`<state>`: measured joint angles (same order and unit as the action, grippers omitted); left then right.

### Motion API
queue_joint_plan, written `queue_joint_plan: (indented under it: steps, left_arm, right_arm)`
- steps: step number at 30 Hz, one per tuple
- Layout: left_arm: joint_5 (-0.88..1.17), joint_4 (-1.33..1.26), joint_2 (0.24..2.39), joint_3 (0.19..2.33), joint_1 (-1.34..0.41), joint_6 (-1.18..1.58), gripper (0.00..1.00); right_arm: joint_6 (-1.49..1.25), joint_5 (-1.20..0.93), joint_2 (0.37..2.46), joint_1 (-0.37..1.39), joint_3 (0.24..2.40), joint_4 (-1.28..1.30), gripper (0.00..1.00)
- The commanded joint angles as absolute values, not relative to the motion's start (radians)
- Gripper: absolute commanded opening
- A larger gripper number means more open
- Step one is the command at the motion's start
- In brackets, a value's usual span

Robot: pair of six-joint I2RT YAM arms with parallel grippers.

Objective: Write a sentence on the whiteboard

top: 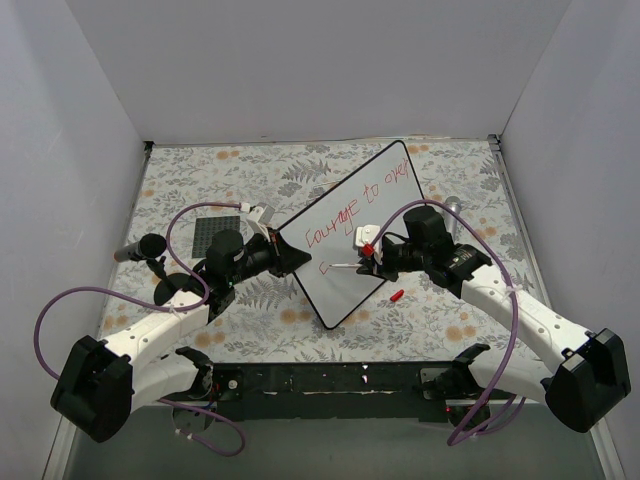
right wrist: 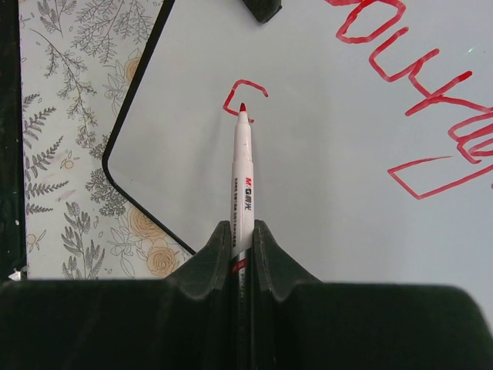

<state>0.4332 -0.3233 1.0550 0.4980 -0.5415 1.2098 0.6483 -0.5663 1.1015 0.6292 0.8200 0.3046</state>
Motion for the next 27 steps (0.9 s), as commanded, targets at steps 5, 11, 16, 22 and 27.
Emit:
queue_joint_plan:
  steps: [5,11,16,22,27]
  left_arm:
    - [0.428,-0.387,1.032,0.509,-0.548,1.192,0.0]
    - [0.428,-0.383,1.029,0.511,-0.546,1.19,0.0]
    - [0.433,-0.387,1.034,0.514,-0.546,1.19,0.0]
    - [0.431,-0.385,1.029,0.509,-0.546,1.192,0.0]
    - [0.436,-0.377,1.028,0.512,-0.546,1.189,0.0]
  right_arm:
    - [0.698,-0.598,1.104,0.626,0.85,0.328,0.01]
    - [0.706,-0.577,1.127,0.627,0.867,0.333,0.01]
    - [0.675,-0.56,1.14,0.627,0.864,0.305,0.01]
    - [0.637,-0.503,1.152,0.627,0.87,0.272,0.01]
    - [0.617,-0.508,1.172,0.627,0.88,0.267,0.01]
